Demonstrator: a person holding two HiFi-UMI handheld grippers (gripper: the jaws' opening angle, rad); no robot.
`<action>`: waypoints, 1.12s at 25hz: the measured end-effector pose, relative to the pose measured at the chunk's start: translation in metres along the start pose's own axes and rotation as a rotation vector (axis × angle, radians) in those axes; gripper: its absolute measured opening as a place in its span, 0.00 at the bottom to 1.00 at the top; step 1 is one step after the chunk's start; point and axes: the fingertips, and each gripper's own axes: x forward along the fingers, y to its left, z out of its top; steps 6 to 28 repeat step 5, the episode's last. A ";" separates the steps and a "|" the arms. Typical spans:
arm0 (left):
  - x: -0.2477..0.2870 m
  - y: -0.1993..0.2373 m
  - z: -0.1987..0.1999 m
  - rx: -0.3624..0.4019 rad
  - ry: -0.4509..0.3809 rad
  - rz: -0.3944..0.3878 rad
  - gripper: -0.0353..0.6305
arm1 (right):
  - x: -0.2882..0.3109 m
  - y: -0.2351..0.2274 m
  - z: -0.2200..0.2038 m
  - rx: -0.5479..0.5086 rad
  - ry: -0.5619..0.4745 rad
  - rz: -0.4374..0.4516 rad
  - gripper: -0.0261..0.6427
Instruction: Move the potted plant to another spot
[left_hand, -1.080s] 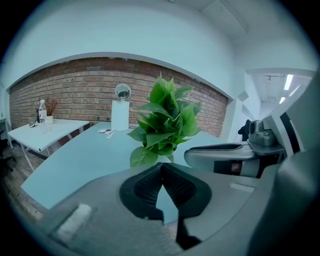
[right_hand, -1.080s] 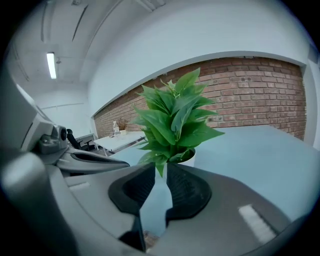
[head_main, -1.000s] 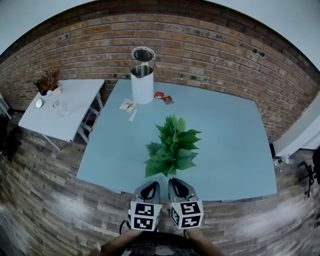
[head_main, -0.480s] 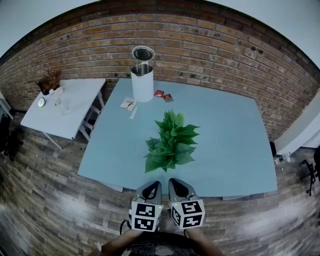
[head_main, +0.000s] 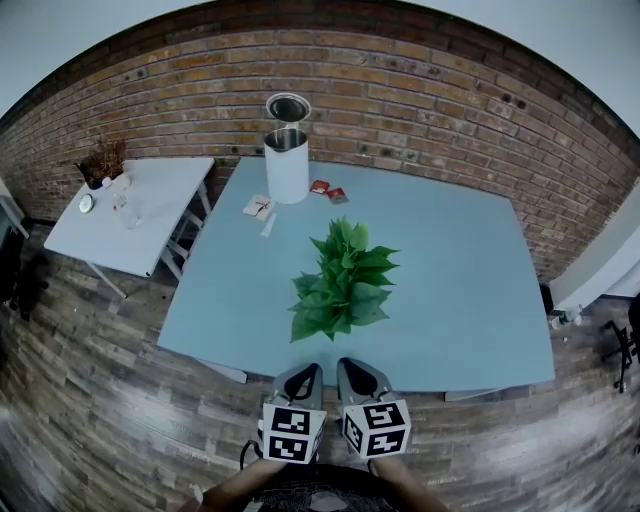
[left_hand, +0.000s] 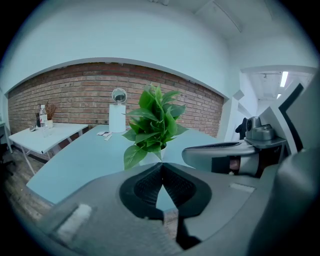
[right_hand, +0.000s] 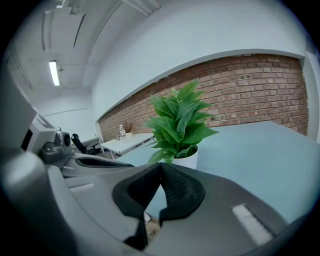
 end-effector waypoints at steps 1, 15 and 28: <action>0.000 -0.001 0.000 0.000 0.001 0.000 0.05 | -0.001 0.000 0.000 0.000 0.000 0.000 0.05; -0.001 -0.004 -0.002 -0.001 0.003 0.002 0.05 | -0.003 -0.002 0.000 -0.002 0.002 0.001 0.05; -0.001 -0.004 -0.002 -0.001 0.003 0.002 0.05 | -0.003 -0.002 0.000 -0.002 0.002 0.001 0.05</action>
